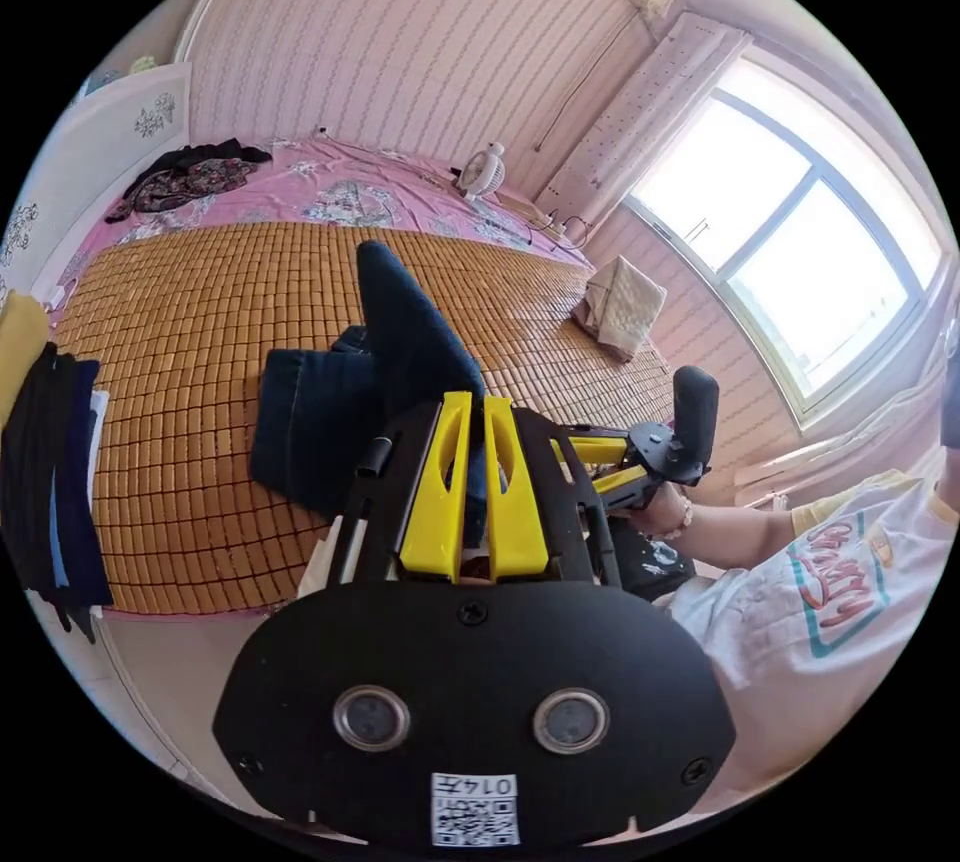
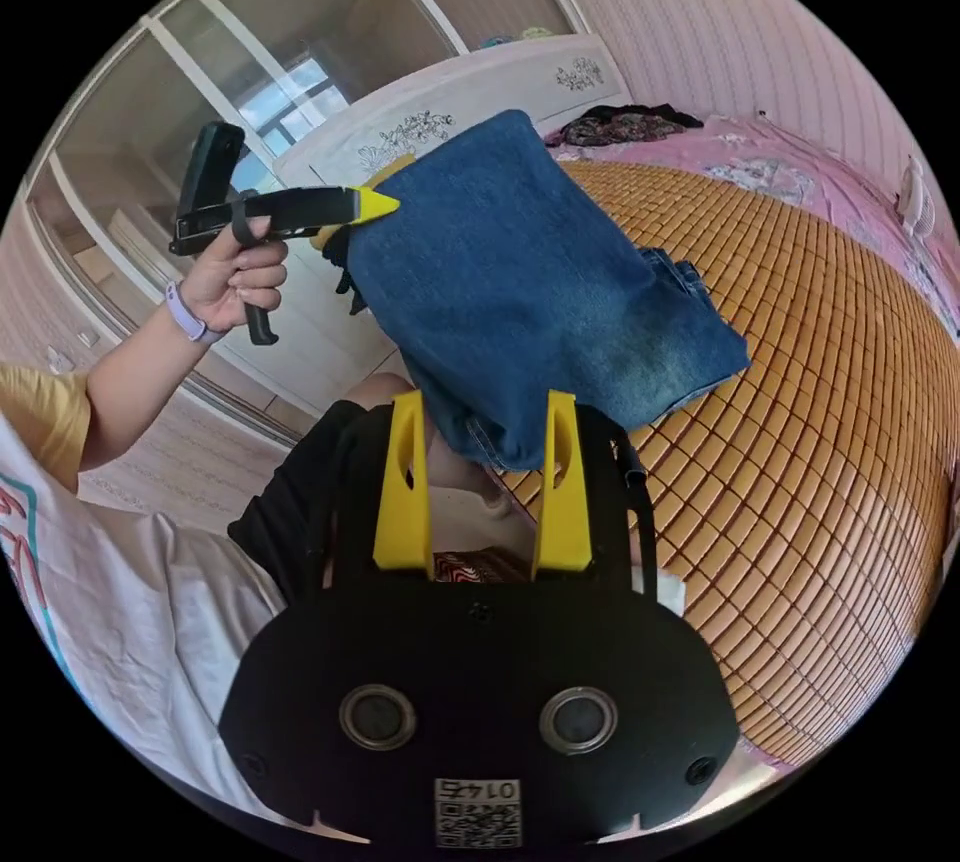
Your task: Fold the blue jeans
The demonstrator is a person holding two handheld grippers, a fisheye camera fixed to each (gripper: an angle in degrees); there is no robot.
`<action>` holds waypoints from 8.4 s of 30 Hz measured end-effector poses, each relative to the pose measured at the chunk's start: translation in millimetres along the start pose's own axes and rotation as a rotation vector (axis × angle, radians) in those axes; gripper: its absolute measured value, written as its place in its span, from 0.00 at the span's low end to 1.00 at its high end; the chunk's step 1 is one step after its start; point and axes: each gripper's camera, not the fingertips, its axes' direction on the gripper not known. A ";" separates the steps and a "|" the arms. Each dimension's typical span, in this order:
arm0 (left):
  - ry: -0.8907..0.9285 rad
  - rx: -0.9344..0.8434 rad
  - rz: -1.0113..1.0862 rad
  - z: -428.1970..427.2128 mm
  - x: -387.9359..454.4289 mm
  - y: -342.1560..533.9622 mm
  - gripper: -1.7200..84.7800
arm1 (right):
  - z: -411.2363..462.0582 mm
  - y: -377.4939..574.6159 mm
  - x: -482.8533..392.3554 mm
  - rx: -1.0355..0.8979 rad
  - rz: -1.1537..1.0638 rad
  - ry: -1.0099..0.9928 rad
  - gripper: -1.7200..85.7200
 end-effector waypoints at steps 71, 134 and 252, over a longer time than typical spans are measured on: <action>0.014 -0.262 0.214 39.1 -40.8 50.2 0.01 | -62.4 -18.5 136.7 -0.085 0.428 -0.139 0.09; -0.836 -0.337 -0.472 -70.9 -238.6 -65.7 0.09 | -200.0 93.7 141.3 -0.014 0.765 0.726 0.01; -0.507 -0.006 -0.222 -41.8 -253.0 -98.3 0.01 | -253.3 55.1 230.9 0.081 0.725 0.552 0.01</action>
